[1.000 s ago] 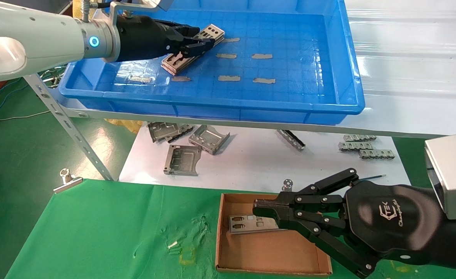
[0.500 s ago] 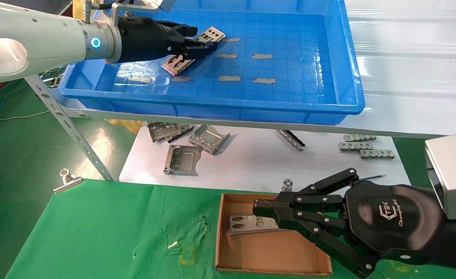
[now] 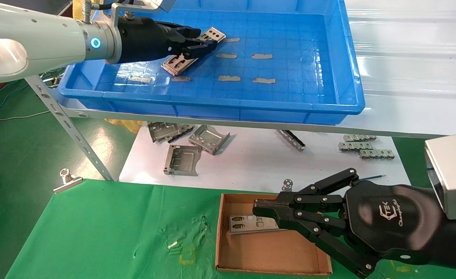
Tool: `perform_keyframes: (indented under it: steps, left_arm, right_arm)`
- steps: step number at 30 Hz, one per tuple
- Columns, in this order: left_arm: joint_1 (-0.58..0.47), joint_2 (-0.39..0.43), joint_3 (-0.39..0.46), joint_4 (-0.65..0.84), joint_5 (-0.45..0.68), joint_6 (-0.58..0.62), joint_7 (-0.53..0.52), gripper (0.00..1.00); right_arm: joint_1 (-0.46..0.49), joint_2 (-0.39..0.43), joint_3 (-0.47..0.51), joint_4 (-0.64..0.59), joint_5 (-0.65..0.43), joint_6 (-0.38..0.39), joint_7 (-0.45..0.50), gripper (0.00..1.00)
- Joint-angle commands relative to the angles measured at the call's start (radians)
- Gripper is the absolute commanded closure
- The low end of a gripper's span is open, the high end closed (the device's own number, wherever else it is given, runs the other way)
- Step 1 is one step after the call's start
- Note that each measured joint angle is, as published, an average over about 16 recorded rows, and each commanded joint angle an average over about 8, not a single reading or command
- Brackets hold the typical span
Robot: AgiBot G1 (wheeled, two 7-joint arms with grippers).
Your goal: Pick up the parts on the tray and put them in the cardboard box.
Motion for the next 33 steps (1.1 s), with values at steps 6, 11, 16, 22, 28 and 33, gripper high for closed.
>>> perform_keyframes:
  steps: [6, 11, 16, 22, 28, 33]
  left_arm:
    - [-0.002, -0.001, 0.008, 0.006, -0.009, -0.008, 0.003, 1.00]
    - [-0.011, -0.003, 0.008, 0.010, -0.021, -0.010, 0.011, 1.00]
    - [-0.024, -0.007, 0.006, 0.014, -0.035, 0.001, 0.021, 1.00]
    - [-0.048, -0.012, -0.001, 0.026, -0.053, 0.024, 0.034, 1.00]
    - [-0.073, -0.027, -0.014, 0.027, -0.079, 0.099, 0.060, 1.00]
    - [-0.083, -0.056, -0.022, 0.014, -0.099, 0.254, 0.102, 1.00]
  right_arm:
    - [0.000, 0.000, 0.000, 0.000, 0.000, 0.000, 0.000, 1.00]
    - [0.000, 0.000, 0.000, 0.000, 0.000, 0.000, 0.000, 1.00]
    - [0.000, 0.000, 0.000, 0.000, 0.000, 0.000, 0.000, 1.00]
    - [0.000, 0.000, -0.001, 0.000, 0.000, 0.000, 0.000, 1.00]
    - [0.000, 0.000, -0.001, 0.000, 0.001, 0.000, 0.000, 0.98]
    - [0.000, 0.000, -0.001, 0.000, 0.001, 0.000, 0.000, 0.43]
